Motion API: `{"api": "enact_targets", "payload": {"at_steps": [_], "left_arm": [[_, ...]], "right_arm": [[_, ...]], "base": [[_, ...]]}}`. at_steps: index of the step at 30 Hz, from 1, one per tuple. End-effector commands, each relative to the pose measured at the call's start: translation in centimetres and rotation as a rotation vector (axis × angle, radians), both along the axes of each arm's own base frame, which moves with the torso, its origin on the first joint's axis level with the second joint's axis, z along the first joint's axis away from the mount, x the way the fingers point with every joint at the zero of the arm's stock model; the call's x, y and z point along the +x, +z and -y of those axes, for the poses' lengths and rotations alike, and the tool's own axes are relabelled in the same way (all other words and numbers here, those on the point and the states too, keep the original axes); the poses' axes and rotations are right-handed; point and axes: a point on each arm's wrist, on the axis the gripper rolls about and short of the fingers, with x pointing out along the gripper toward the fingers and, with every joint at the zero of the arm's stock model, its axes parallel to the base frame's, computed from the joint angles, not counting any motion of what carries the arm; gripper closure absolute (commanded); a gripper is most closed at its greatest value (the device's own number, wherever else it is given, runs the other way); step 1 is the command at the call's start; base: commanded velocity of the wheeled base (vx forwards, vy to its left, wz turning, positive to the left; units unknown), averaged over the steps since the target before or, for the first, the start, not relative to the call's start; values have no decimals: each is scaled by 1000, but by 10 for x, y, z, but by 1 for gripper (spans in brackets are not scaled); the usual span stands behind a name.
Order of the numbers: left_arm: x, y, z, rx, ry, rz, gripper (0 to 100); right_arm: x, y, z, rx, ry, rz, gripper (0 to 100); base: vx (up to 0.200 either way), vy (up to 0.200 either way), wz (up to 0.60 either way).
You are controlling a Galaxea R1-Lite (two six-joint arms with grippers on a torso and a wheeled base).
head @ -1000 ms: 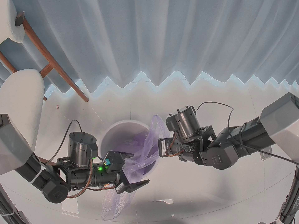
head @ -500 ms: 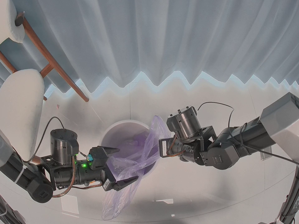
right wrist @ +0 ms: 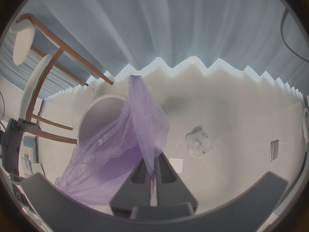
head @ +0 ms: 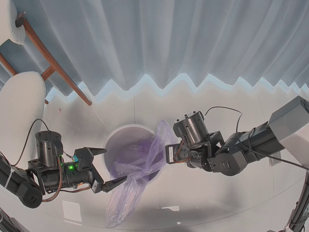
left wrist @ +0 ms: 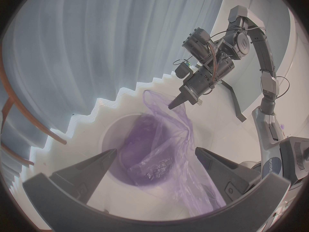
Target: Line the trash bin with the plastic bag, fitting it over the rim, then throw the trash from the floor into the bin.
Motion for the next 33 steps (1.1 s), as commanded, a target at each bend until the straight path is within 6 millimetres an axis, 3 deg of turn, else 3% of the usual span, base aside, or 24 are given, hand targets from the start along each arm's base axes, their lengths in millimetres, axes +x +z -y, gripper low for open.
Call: {"api": "enact_targets", "payload": {"at_steps": [1,7,18,33], "left_arm": [[-6,2,-8,-1,17,7,0],[-19,-4,-14,12,19,-26,0],[-17,-10,-26,35,81,-57,0],[-24,-26,-20,82,18,-113,0]], "right_arm": [[1,-1,2,-1,-6,-2,100],[3,-1,4,-2,-11,-1,100],[4,-2,4,-2,-13,-3,100],[5,-1,5,-2,-17,-1,100]], "base": [[0,0,0],[0,0,0],[0,0,0],[0,0,0]]}}
